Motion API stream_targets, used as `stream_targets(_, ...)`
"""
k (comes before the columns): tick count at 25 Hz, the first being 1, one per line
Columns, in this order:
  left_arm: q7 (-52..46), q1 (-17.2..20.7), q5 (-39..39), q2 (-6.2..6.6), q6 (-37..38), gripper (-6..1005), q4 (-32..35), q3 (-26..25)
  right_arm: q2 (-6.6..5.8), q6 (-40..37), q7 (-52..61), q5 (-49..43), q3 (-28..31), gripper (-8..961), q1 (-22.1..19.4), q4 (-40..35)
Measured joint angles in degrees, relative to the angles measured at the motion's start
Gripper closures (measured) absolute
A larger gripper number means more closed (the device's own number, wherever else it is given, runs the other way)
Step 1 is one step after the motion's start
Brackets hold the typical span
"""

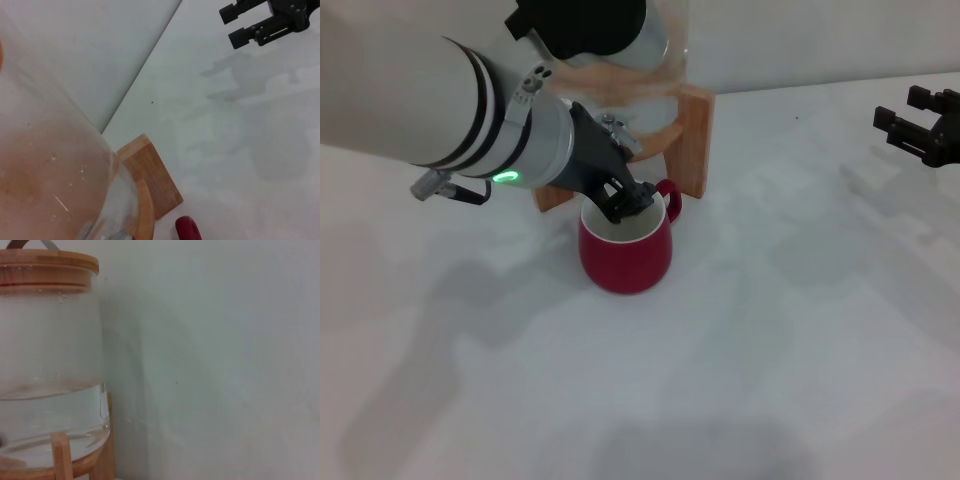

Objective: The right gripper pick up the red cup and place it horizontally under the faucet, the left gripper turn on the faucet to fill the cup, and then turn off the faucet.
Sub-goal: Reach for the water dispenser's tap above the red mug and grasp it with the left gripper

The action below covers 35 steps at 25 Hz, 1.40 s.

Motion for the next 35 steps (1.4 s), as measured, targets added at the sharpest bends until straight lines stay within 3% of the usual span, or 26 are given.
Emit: stream_targets(35,0.2,-0.2,0.3,0.03,0.0,601,0.0,-0.1,0.09,-0.2,0.0,0.0,0.0,362,-0.2,0.0)
